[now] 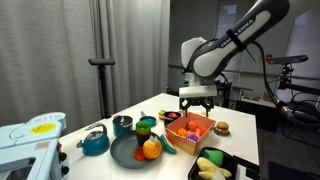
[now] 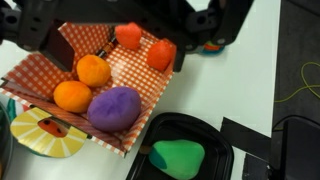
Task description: Take the plushie from the box and put it in the green cup
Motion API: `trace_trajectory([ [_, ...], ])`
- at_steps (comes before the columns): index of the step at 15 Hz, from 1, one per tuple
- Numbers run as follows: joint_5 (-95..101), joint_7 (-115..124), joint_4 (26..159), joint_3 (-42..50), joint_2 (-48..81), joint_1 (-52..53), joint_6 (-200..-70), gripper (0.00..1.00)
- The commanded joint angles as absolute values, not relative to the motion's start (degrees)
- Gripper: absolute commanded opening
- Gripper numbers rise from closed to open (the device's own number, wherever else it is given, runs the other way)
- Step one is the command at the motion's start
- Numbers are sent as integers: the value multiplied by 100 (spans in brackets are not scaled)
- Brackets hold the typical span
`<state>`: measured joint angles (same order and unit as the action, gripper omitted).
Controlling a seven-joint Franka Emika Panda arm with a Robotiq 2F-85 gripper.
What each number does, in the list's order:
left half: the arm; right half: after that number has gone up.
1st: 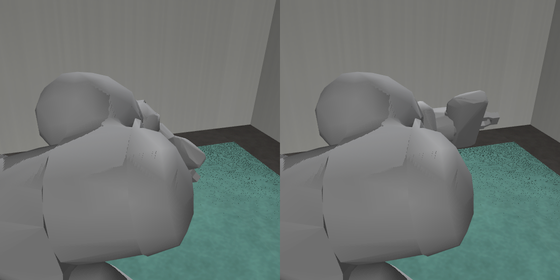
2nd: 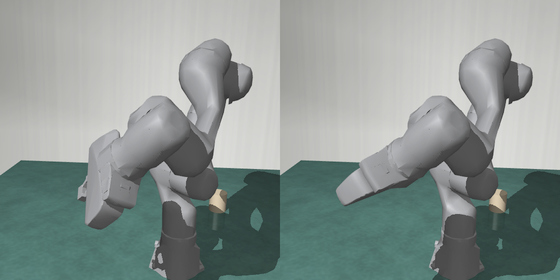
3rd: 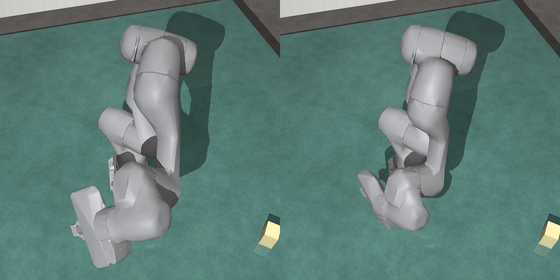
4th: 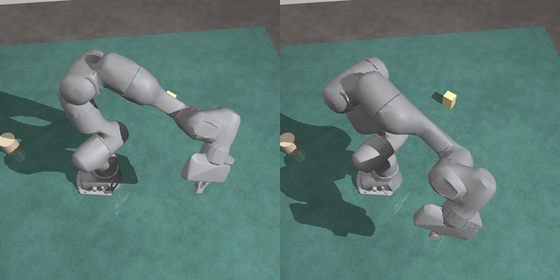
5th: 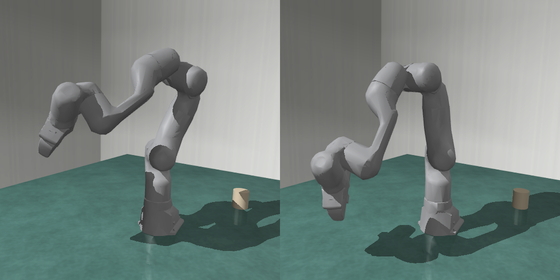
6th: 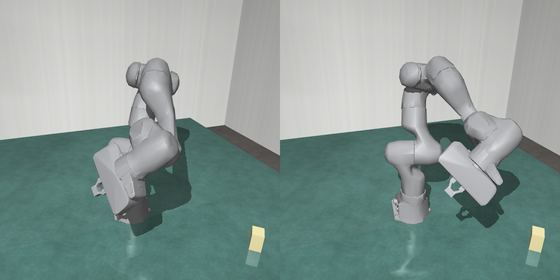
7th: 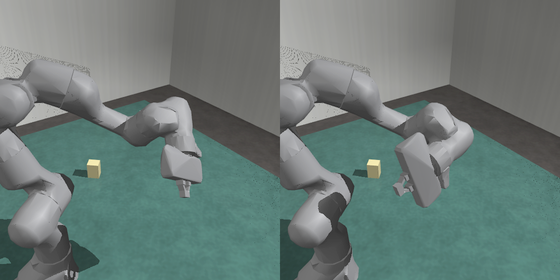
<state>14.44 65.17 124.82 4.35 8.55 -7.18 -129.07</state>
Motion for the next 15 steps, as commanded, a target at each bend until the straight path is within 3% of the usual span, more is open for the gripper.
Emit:
trace_trajectory([
  [1, 1636, 6861, 12076, 733, 1475, -566, -12917, 100],
  [15, 981, 6814, 11437, 924, 2967, -280, -13866, 100],
])
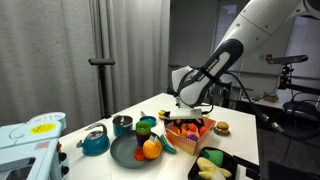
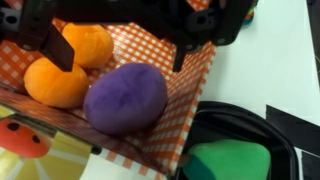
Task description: Take the plushie from the box and put it in the green cup
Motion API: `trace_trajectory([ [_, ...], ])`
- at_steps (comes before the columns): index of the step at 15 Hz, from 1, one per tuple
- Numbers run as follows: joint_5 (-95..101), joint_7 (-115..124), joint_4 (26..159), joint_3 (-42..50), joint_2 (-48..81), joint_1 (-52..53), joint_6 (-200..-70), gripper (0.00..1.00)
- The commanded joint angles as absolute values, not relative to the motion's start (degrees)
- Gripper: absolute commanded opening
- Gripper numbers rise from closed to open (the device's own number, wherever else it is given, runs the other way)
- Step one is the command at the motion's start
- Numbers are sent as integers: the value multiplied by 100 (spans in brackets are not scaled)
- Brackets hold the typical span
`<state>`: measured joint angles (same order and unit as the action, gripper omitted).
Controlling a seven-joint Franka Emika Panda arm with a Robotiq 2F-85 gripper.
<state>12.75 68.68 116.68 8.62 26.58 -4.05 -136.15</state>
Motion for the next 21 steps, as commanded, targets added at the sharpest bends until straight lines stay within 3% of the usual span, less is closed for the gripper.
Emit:
trace_trajectory([
  [1, 860, 6788, 11442, 904, 2999, -270, -13920, 100],
  [6, 229, 6711, 11700, 774, 2813, -180, -13875, 99],
  [8, 203, 6755, 11768, 822, 2745, -96, -13856, 75],
  [9, 193, 6771, 11776, 834, 2733, -73, -13844, 71],
  [17, 339, 6815, 11856, 941, 2540, 5, -13659, 11],
  [19, 338, 6792, 11828, 921, 2445, 15, -13585, 1],
  [21, 312, 6668, 11826, 858, 2259, 13, -13539, 0],
])
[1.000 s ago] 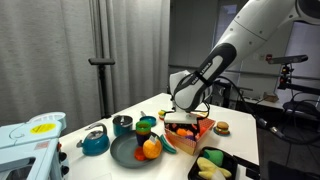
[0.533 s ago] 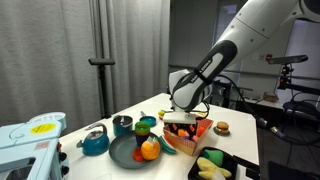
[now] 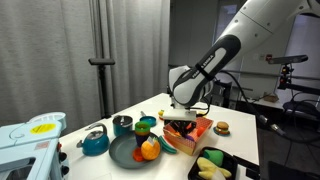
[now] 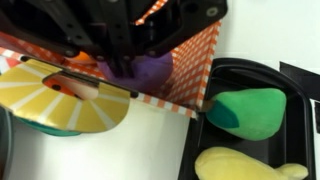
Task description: Take the plushie from the box and put it in the green cup
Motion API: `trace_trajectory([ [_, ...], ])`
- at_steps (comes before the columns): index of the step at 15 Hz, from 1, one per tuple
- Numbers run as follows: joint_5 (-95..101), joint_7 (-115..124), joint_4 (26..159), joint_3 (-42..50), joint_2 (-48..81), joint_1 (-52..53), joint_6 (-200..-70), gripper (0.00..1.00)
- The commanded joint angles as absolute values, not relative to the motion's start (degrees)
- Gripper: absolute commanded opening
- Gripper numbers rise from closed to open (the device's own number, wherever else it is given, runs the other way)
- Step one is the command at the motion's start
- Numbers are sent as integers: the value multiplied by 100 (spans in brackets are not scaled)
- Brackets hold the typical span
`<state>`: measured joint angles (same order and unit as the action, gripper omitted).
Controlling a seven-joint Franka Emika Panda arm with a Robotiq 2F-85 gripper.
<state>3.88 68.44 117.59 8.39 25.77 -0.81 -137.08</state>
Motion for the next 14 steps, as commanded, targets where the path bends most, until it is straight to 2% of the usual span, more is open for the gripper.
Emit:
trace_trajectory([
  [1, 326, 6561, 11849, 821, 2118, 22, -13547, 0],
  [10, -112, 4910, 11773, 523, 775, -135, -13355, 0],
  [14, -445, 4622, 11431, 362, 810, 37, -13210, 0],
])
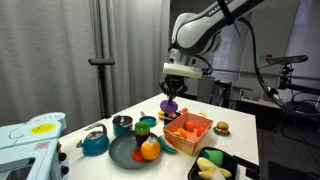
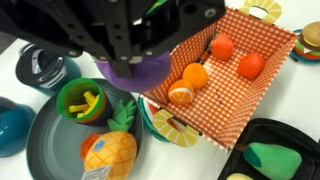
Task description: Take the plushie from the box and put it in the green cup
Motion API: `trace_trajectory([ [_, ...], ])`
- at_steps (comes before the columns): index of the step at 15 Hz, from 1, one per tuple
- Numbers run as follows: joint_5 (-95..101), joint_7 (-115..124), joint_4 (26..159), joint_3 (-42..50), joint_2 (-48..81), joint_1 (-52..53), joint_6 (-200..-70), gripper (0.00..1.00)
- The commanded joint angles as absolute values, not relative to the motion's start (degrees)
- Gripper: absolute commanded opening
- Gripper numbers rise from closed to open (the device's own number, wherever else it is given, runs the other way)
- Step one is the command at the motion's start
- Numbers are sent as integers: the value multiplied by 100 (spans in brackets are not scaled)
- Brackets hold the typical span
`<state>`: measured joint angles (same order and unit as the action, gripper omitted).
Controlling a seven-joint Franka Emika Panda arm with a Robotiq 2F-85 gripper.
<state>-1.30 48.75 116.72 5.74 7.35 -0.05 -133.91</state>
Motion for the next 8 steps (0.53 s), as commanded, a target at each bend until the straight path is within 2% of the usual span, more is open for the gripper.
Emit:
trace_trajectory([
  [1, -466, 4634, 11311, 285, 903, 85, -13147, 0],
  [8, -63, 4845, 10163, 229, 1800, 224, -12882, 0],
])
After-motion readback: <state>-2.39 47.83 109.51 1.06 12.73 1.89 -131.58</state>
